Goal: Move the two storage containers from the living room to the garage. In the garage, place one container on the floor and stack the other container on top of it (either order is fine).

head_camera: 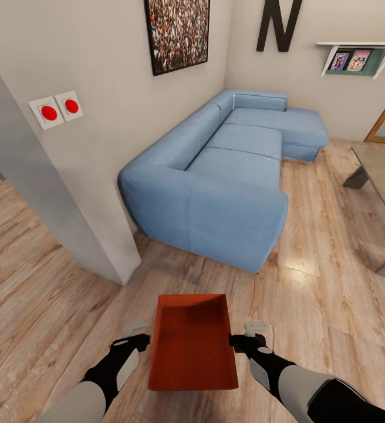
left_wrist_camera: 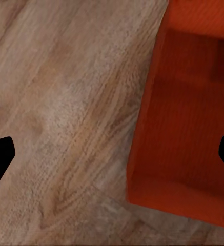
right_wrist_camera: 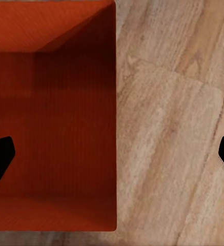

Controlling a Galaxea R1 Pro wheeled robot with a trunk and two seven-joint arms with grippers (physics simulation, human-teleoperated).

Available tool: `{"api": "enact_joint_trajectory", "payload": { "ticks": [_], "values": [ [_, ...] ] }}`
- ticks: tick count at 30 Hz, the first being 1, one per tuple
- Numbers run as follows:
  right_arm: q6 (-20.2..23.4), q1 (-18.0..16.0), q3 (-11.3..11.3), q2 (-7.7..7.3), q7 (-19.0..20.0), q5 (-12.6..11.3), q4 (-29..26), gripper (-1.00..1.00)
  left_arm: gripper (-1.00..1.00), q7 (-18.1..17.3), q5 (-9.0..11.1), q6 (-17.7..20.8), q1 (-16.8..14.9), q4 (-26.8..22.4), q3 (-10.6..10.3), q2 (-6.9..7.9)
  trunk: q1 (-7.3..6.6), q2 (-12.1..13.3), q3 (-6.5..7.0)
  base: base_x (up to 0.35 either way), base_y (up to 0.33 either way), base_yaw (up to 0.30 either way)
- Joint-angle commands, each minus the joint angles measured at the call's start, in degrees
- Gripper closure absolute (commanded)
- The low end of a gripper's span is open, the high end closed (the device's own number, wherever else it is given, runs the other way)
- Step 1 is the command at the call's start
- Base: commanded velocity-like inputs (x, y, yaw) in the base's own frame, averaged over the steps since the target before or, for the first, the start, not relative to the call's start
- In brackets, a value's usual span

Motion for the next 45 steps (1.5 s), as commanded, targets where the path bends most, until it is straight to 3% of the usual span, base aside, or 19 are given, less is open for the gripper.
{"api": "enact_joint_trajectory", "payload": {
  "ticks": [1,10,23,26,29,45],
  "values": [
    [-0.2,-0.1,0.5,0.03,-0.1,-0.1,0.1,-1.00,-1.00,0.3,0.4,0.2,-0.1,-0.2,-0.1,-0.55,0.00,0.0,-0.04,0.000,0.000,0.000],
    [-0.3,-0.1,0.4,0.13,-0.1,0.1,0.1,-1.00,-1.00,0.2,0.2,-0.5,-0.1,0.1,-1.8,-1.16,0.00,0.0,-0.04,0.000,0.000,0.000],
    [-0.2,-0.1,0.5,0.20,0.0,0.4,0.1,-1.00,-1.00,0.2,0.3,-0.3,-0.1,0.3,-1.7,-1.33,0.00,0.0,-0.04,0.000,0.000,0.000],
    [-0.2,-0.1,0.5,0.89,0.2,0.4,0.1,-1.00,-1.00,0.2,0.3,-0.3,-0.1,0.4,-1.7,-1.61,0.00,0.0,-0.04,0.000,0.000,0.000],
    [-0.2,-0.1,0.4,3.08,0.4,0.5,0.1,-1.00,-1.00,0.2,0.4,-0.3,-0.1,0.5,-1.6,-1.86,0.00,0.0,-0.04,0.000,0.000,0.000],
    [-0.1,-0.1,0.4,3.60,0.5,0.3,0.3,-1.00,-1.00,0.2,0.4,-0.4,-0.1,1.6,-1.7,-1.96,0.00,0.0,-0.04,0.000,0.000,0.000]
  ]
}}
